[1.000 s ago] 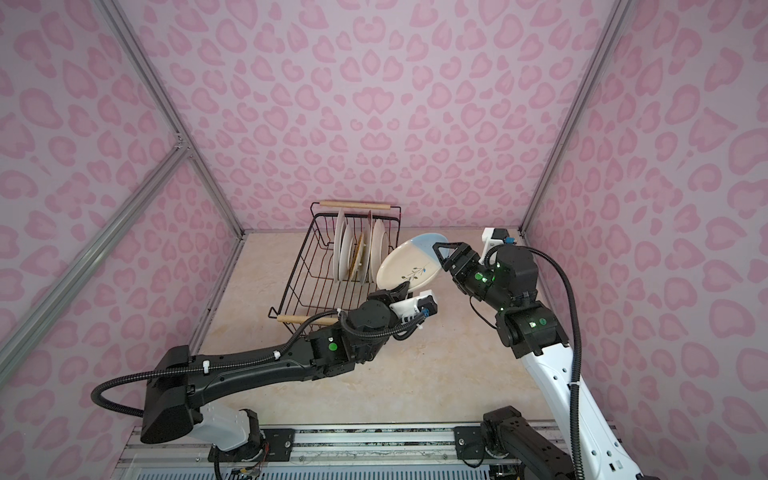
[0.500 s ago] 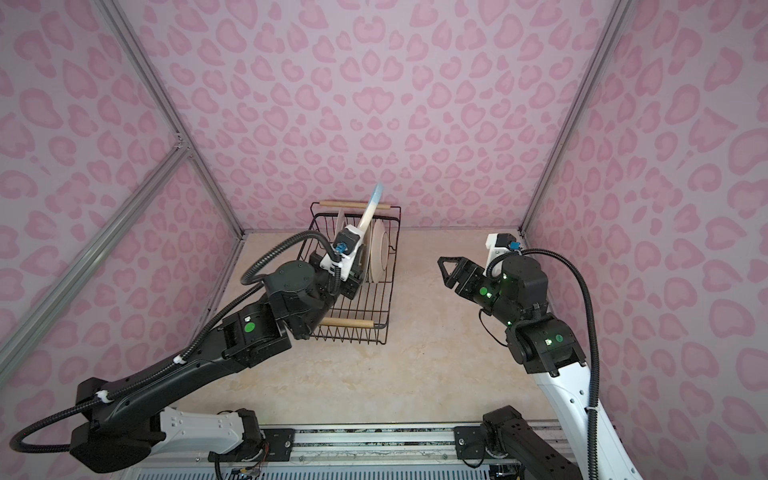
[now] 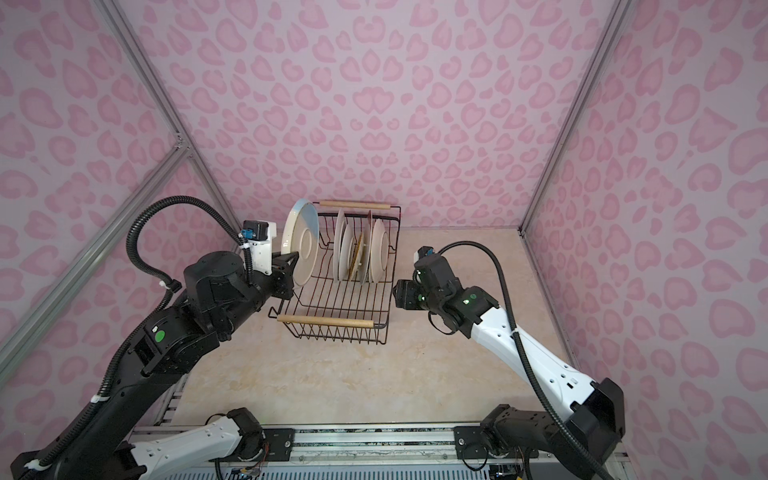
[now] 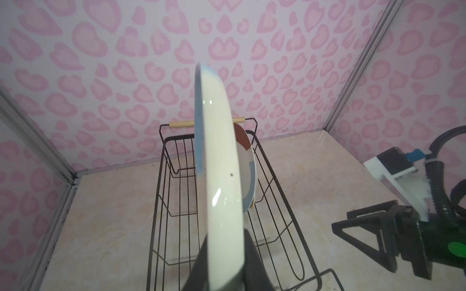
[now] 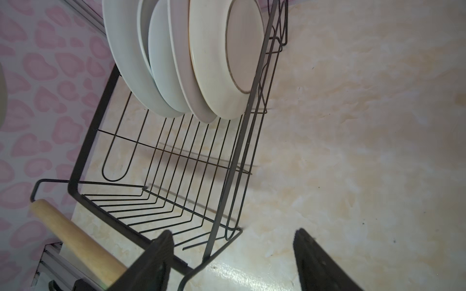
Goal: Load the plates into the dish rack
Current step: 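Carry the upright leaf plate over the rack with the left gripper, then lower the leaf plate into the rack slot beside the checked plate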
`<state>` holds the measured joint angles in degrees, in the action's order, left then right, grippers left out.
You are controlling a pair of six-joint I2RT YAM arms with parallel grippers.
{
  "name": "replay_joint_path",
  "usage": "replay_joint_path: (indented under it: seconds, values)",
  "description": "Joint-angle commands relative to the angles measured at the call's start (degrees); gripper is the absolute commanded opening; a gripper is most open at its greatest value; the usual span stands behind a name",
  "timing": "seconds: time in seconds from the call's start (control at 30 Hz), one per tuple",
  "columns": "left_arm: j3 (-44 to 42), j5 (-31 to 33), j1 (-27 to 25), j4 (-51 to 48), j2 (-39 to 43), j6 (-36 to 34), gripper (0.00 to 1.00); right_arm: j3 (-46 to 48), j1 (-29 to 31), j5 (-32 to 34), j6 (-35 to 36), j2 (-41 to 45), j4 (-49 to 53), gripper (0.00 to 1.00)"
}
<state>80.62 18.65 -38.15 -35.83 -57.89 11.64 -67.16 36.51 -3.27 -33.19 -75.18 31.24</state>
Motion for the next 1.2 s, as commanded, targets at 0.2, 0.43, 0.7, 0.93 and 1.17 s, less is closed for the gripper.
replay_joint_path:
  seconds: [0.2, 0.43, 0.7, 0.93, 1.17]
  values:
    - [-2.43, -15.74, 10.38, 3.96, 0.06, 6.89, 0.04, -4.31, 0.84, 2.77, 1.65, -14.22, -3.32, 0.71]
    - [-2.92, -15.14, 12.69, 4.45, -1.04, 7.35, 0.04, -4.73, 0.93, 0.56, 0.18, -20.05, -4.31, 0.54]
    - [-2.76, -14.96, 13.37, 5.88, -4.02, 9.03, 0.04, -0.95, -0.20, 0.99, 0.02, -17.43, -4.85, 0.00]
    - [-3.19, -15.80, 13.32, 8.49, -9.57, 13.21, 0.04, 3.92, -2.02, 0.45, -0.36, -13.57, -5.54, 0.00]
    - [-2.36, -13.01, 13.41, 11.66, -17.71, 13.33, 0.04, 6.74, -2.41, 0.46, -1.07, -10.67, -6.80, 0.00]
